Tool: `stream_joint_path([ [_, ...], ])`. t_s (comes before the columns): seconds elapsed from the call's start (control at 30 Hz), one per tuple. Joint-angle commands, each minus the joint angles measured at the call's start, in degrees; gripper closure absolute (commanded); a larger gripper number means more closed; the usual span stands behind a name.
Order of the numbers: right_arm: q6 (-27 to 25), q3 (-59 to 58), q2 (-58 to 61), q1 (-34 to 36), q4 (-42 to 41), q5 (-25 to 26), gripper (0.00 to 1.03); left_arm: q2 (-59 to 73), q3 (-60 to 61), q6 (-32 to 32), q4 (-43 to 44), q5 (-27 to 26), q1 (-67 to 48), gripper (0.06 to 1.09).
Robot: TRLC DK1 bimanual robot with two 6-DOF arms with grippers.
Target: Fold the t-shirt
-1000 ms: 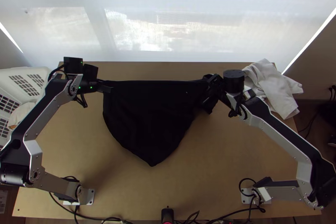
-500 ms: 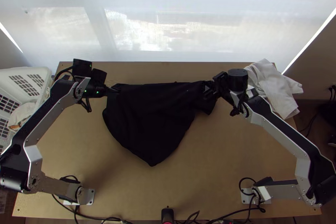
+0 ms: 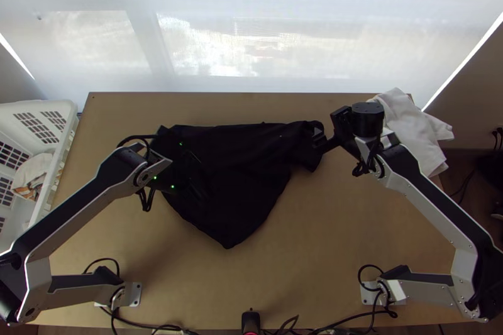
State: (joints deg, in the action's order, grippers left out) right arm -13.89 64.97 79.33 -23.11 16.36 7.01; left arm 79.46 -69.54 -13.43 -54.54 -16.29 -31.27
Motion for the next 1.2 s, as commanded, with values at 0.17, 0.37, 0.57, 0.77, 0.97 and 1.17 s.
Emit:
stream_joint_path([
  [0.17, 0.53, 0.33, -1.90, 0.61, 2.54, -0.06, 0.05, 4.12, 4.76, -4.15, 2.95, 7.68, -11.62, 0.15],
  [0.37, 0.79, 0.25, -2.16, 0.88, 3.15, -0.06, 0.05, 6.58, 6.43, -5.11, 4.53, 9.35, -17.25, 0.15],
  [0.57, 0.88, 0.25, -2.16, 1.23, 3.33, -0.06, 0.05, 9.31, 6.78, -5.11, 6.20, 9.79, -20.59, 0.15],
  [0.77, 0.97, 0.16, -2.25, 1.84, 3.50, -0.06, 0.05, 11.95, 7.75, -5.11, 8.93, 11.46, -21.20, 0.15],
  [0.97, 0.97, -0.28, -2.95, 2.02, 4.03, -0.06, 0.05, 14.67, 7.31, -6.34, 10.86, 12.60, -21.12, 0.44],
  [1.17, 0.97, -0.72, -4.18, 2.11, 4.91, -0.06, 0.05, 16.34, 7.31, -6.96, 12.44, 12.78, -19.97, 0.97],
])
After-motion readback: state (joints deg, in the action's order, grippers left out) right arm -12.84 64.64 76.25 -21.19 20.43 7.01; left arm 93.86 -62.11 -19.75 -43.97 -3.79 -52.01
